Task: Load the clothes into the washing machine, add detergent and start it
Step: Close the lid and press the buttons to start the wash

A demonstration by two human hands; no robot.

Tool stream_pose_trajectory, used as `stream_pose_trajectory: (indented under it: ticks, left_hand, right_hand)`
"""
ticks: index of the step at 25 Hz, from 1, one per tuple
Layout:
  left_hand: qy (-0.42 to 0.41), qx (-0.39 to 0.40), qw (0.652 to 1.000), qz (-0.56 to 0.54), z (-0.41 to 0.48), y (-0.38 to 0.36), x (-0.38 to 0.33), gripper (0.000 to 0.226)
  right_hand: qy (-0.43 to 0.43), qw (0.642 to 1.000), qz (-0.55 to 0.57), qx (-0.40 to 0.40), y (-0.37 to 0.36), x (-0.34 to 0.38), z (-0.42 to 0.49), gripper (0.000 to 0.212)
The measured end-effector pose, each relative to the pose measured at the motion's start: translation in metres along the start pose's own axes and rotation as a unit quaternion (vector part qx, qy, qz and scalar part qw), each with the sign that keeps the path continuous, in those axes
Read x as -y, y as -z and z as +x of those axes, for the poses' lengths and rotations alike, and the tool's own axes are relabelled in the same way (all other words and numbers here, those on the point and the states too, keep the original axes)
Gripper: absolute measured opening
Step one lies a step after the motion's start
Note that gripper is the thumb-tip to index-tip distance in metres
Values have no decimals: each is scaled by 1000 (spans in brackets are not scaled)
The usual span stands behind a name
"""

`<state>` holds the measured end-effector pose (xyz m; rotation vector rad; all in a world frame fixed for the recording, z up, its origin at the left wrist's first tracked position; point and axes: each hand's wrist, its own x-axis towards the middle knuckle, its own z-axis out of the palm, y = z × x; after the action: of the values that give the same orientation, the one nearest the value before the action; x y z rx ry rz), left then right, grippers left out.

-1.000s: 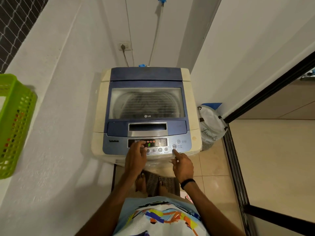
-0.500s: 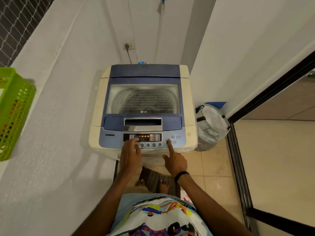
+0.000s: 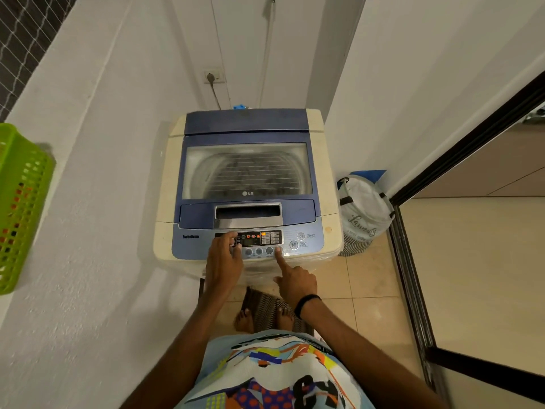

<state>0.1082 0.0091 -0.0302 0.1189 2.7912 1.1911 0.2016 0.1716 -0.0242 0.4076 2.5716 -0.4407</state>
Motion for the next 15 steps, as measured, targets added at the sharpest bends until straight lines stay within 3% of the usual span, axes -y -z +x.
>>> stream_pose_trajectory:
  ticks: [5,10,15]
  left_hand:
    - [9,5,1000,-4,-1,3,6,29]
    - [5,2,1000,-13,-5,9,3,29]
    - [15,-4,1000,-12,-4,15,9,28]
  right_hand:
    - [-27,1000,-13,-6,1,8,2,75]
    - [-28,998,34,-44,15,9,10,47]
    - [-39,998,10,-38,12,20,5,58]
